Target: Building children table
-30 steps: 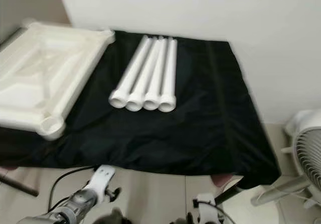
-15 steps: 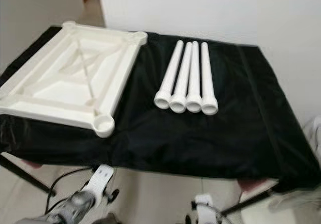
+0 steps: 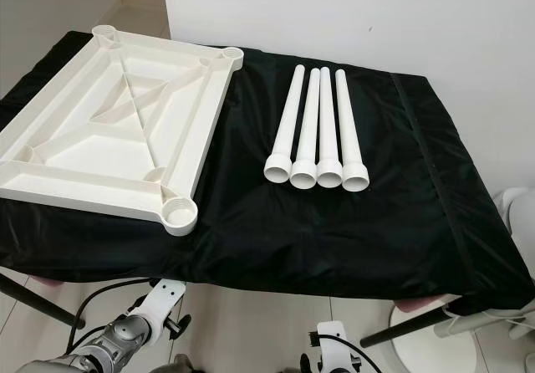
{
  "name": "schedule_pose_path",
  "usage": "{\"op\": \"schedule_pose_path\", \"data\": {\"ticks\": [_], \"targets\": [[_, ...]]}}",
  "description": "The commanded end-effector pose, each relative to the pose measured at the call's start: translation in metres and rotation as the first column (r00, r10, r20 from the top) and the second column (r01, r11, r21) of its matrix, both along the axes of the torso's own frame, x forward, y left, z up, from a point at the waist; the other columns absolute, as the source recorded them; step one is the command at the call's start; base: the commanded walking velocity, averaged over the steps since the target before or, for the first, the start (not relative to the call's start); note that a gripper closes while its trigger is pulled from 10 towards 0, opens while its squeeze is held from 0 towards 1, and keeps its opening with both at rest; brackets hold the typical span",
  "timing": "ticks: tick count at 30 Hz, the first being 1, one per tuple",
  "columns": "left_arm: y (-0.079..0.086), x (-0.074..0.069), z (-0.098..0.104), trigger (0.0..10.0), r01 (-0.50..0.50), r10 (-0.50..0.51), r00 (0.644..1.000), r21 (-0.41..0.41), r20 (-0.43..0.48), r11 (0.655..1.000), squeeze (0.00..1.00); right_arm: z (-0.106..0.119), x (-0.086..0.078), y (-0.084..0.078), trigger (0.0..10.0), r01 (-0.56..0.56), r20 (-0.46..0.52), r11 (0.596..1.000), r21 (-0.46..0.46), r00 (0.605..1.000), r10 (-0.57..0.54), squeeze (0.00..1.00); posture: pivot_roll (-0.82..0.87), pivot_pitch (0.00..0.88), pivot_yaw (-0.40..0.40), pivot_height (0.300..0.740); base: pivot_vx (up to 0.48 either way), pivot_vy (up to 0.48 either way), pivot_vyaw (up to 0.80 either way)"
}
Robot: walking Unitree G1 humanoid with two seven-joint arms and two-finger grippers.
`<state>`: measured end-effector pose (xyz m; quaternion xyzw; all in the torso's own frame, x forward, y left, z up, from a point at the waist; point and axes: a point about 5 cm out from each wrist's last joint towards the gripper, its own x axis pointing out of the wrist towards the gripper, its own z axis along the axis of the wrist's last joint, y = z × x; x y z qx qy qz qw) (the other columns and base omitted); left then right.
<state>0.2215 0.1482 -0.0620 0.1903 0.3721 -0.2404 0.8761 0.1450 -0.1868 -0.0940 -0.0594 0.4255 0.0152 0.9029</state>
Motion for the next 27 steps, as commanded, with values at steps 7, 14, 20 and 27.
{"op": "schedule_pose_path", "data": {"ticks": [7, 14, 20, 27], "targets": [[-0.0028, -0.0054, -0.0031, 10.0, 0.032, -0.031, 0.999, 0.004, -0.014, 0.999, 0.0, -0.0034, -0.0086, -0.0028, 10.0, 0.015, -0.033, 1.0, -0.007, 0.999, -0.015, 0.0, 0.07, 0.0, -0.045, 0.74, 0.0, -0.342, 0.0], [-0.0027, -0.0047, -0.0028, 10.0, -0.002, 0.002, 1.0, -0.014, -0.014, 1.0, 0.0, -0.0033, -0.0088, -0.0035, 10.0, 0.015, -0.034, 1.0, -0.008, 0.999, -0.015, 0.0, 0.07, 0.0, -0.048, 0.74, 0.0, -0.052, 0.0], [-0.0017, -0.0045, -0.0028, 10.0, -0.003, 0.003, 1.0, -0.015, -0.021, 1.0, 0.0, -0.0028, -0.0081, -0.0055, 10.0, 0.021, -0.031, 1.0, -0.008, 0.999, -0.021, 0.0, 0.07, 0.0, -0.044, 0.74, 0.0, 0.0, 0.0], [-0.0028, -0.0035, -0.0019, 10.0, 0.006, -0.007, 1.0, -0.031, -0.025, 1.0, 0.0, -0.0014, -0.0056, -0.0071, 10.0, 0.023, -0.018, 1.0, -0.01, 1.0, -0.023, 0.0, 0.07, 0.0, -0.045, 0.74, 0.0, 0.0, 0.0]]}}
